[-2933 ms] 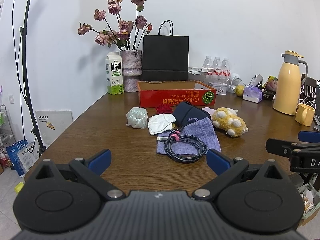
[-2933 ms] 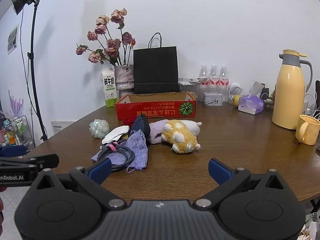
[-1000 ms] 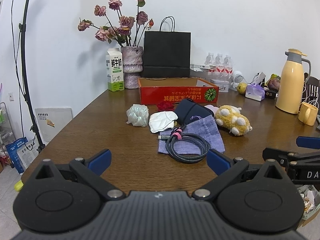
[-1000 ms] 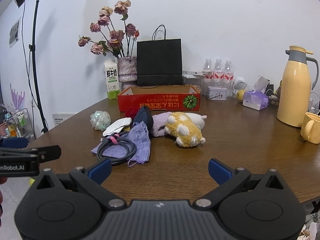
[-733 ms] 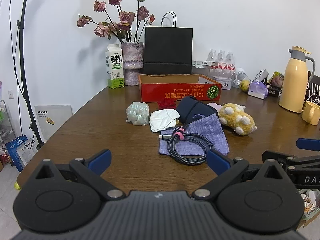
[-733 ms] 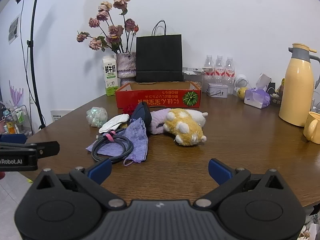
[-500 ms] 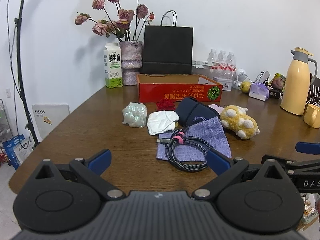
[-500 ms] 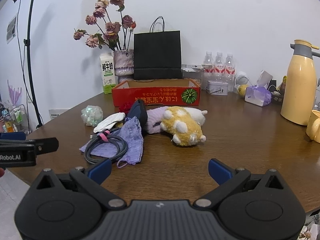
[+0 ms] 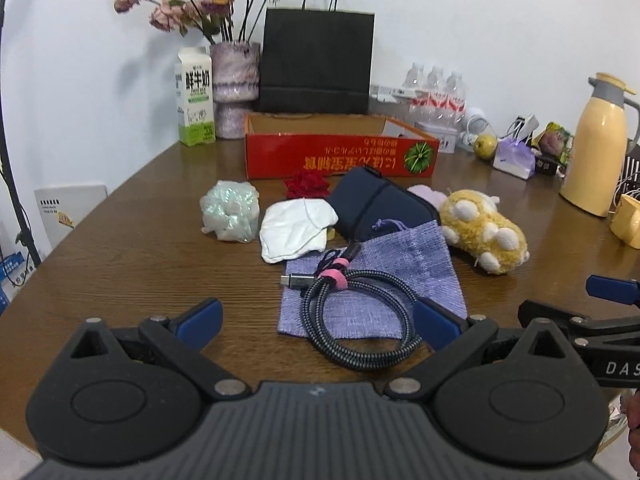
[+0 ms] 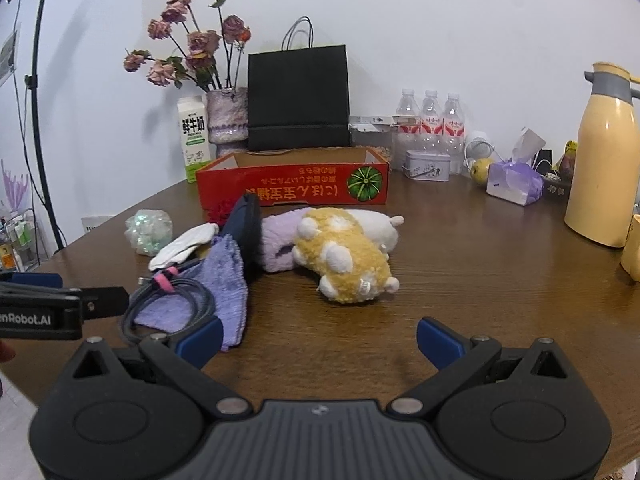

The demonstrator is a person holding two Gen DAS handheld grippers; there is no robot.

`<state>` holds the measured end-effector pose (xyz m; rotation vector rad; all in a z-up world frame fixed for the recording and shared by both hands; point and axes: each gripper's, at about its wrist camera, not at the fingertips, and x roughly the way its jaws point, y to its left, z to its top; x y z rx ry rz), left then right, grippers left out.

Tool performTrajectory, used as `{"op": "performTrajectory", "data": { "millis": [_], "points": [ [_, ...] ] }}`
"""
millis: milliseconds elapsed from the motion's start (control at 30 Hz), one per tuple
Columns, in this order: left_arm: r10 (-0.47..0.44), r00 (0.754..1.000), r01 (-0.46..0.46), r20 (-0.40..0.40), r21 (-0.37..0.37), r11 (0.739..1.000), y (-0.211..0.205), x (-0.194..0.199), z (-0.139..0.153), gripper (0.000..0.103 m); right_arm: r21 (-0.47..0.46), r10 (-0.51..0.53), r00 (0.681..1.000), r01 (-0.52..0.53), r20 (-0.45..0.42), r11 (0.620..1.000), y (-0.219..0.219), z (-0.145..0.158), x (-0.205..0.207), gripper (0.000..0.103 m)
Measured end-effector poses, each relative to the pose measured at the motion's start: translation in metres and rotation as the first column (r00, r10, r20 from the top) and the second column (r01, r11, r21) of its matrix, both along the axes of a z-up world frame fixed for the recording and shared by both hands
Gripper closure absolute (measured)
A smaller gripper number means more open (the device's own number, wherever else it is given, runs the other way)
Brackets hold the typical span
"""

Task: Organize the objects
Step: 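Lower the left gripper onto the braided black cable and grasp it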

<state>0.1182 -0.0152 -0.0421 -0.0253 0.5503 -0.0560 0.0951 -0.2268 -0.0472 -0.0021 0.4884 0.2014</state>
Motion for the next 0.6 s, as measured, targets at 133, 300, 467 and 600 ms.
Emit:
{"op": "performTrajectory", "data": {
  "millis": [133,300,467,600],
  "points": [
    [0.004,0.998,-0.004,-0.055,0.001,1.000,-0.003,0.021,-0.005,0.000,0.009,-0.003,1.000,0.003,-0.018,1.000,-0.004,-0.004,0.015,0.000],
    [0.000,0.991,0.002,-0.135,0.019,1.000,-0.008,0.047,-0.012,0.000,0.030,-0.018,0.999,0.019,-0.034,0.999,-0.011,-0.008,0.029,0.000],
    [-0.026,0.978,0.025,-0.207,-0.005,1.000,-0.011,0.064,-0.022,0.000,0.045,-0.027,0.998,0.029,-0.050,0.999,-0.016,-0.012,0.039,0.000],
    [-0.031,0.976,0.033,-0.215,0.005,0.999,-0.014,0.068,-0.022,0.000,0.053,-0.035,0.997,0.038,-0.062,0.998,-0.020,-0.014,0.044,0.000]
  ]
}}
